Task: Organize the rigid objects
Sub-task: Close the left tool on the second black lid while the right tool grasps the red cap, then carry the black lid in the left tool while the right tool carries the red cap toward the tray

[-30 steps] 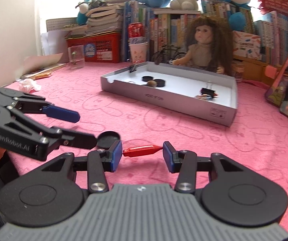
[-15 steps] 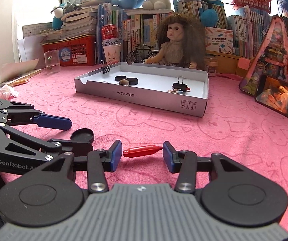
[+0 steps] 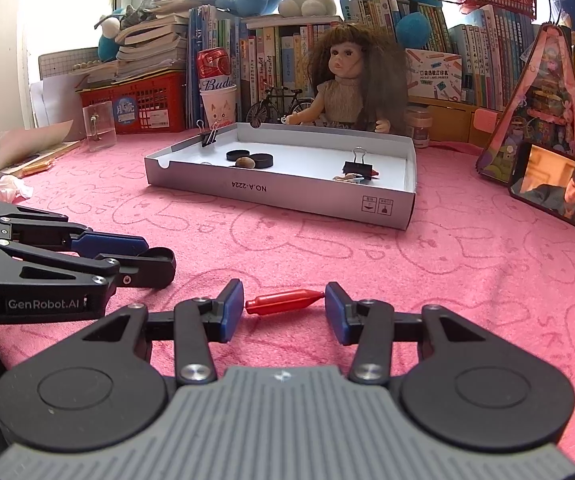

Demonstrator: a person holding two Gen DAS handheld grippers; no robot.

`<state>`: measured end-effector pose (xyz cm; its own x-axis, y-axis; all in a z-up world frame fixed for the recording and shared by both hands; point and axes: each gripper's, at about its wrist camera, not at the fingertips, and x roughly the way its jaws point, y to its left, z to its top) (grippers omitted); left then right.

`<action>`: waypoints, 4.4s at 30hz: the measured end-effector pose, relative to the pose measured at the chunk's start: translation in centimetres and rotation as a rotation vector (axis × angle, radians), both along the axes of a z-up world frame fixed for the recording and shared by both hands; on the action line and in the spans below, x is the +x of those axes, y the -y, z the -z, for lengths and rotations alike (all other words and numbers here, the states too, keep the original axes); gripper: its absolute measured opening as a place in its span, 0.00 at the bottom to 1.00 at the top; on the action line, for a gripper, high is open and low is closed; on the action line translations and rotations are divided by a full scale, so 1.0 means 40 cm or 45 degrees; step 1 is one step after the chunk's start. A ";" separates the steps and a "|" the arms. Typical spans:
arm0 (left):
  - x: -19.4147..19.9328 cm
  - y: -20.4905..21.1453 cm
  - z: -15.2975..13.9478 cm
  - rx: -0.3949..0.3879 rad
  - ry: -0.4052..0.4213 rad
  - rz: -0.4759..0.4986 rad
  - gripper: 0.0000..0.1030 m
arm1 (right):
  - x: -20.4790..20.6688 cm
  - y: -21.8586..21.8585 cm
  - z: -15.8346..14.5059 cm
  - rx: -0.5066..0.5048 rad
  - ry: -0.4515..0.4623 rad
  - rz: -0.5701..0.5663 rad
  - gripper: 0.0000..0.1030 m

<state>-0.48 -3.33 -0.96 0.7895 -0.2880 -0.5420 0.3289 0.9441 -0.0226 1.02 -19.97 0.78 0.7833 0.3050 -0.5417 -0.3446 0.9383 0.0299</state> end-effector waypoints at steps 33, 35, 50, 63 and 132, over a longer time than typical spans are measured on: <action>0.010 -0.022 0.003 -0.011 0.011 -0.099 0.29 | 0.005 -0.017 0.008 -0.034 0.022 -0.003 0.55; 0.011 -0.022 0.002 -0.012 0.011 -0.099 0.29 | 0.007 -0.017 0.008 -0.041 0.023 -0.008 0.56; 0.009 -0.021 0.003 -0.013 0.011 -0.103 0.29 | 0.039 -0.016 -0.012 -0.116 -0.055 -0.154 0.49; 0.014 -0.035 -0.001 -0.028 0.010 -0.135 0.29 | 0.047 -0.017 -0.015 -0.063 -0.049 -0.009 0.48; 0.277 -0.048 -0.110 -0.104 0.085 -0.326 0.29 | 0.243 -0.049 -0.100 0.150 0.055 0.283 0.48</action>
